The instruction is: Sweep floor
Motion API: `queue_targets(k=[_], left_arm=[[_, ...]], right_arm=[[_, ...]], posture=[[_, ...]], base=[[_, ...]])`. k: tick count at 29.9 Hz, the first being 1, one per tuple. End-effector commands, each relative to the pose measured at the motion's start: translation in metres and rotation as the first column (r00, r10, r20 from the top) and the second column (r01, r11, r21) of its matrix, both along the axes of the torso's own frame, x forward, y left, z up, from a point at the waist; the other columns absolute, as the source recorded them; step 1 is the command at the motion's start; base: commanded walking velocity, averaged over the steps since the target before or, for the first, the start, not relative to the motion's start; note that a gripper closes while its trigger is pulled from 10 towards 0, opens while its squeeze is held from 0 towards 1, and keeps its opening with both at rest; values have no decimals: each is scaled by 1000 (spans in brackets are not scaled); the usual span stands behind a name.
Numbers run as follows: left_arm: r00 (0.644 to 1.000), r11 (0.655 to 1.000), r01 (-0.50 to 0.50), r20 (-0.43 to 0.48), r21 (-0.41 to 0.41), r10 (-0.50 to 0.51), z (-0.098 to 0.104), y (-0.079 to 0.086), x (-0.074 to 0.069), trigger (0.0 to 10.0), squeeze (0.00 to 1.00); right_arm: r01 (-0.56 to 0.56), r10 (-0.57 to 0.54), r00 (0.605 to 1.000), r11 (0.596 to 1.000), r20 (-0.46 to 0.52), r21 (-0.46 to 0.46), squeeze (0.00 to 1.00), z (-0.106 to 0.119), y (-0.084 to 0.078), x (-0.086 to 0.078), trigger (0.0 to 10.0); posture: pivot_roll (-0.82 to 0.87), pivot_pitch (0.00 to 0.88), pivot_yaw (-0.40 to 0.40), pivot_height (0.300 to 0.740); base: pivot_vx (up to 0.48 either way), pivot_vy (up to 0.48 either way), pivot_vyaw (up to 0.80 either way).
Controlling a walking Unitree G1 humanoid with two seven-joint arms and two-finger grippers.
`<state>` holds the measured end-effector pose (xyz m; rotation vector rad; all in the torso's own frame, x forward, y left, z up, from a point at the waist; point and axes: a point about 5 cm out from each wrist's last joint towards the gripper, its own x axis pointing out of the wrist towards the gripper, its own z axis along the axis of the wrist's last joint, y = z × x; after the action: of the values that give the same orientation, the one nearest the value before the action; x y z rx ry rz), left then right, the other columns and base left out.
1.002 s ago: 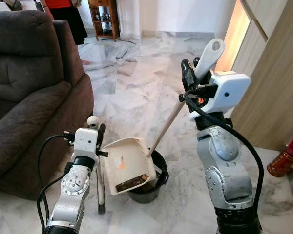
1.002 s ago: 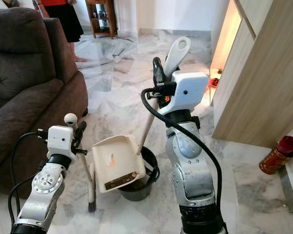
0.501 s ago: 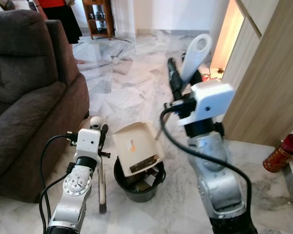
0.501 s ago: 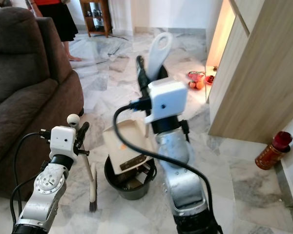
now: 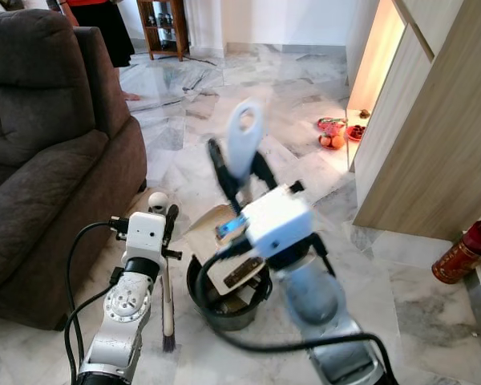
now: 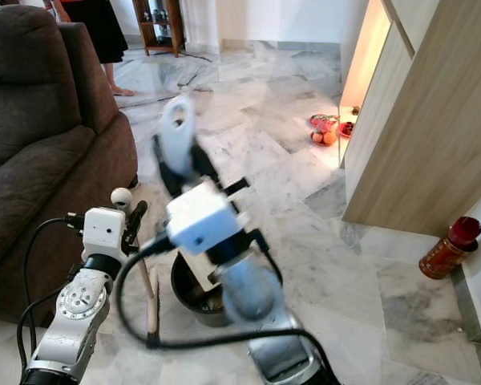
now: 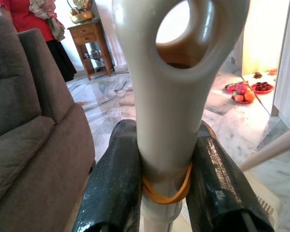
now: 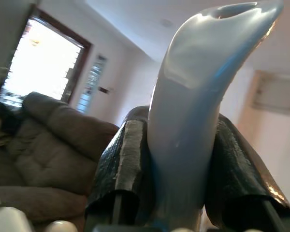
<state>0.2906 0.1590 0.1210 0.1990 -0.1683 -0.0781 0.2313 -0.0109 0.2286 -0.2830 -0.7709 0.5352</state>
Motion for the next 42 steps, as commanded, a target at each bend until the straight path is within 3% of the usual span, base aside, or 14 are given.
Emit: queue_targets(k=[1, 6, 27, 42], left_arm=[[999, 1000, 4, 52, 31, -6, 8, 1, -2, 10000, 0], [998, 999, 8, 54, 38, -11, 8, 0, -2, 10000, 0], [998, 999, 6, 59, 38, -8, 7, 1, -2, 10000, 0], [997, 998, -13, 79, 54, 9, 13, 7, 3, 10000, 0]], right_arm=[[-26, 25, 994, 1000, 104, 6, 0, 12, 4, -10, 10000], [-52, 58, 987, 998, 148, -39, 0, 8, 13, -20, 10000], [-85, 125, 957, 984, 263, -157, 0, 4, 24, -35, 10000], [-68, 111, 963, 982, 247, -178, 0, -2, 22, -26, 10000]], posture=[[121, 85, 46, 740], [121, 85, 44, 740], [131, 74, 45, 740], [181, 65, 52, 740]], base=[[0, 0, 0], [0, 0, 0], [0, 0, 0], [0, 0, 0]])
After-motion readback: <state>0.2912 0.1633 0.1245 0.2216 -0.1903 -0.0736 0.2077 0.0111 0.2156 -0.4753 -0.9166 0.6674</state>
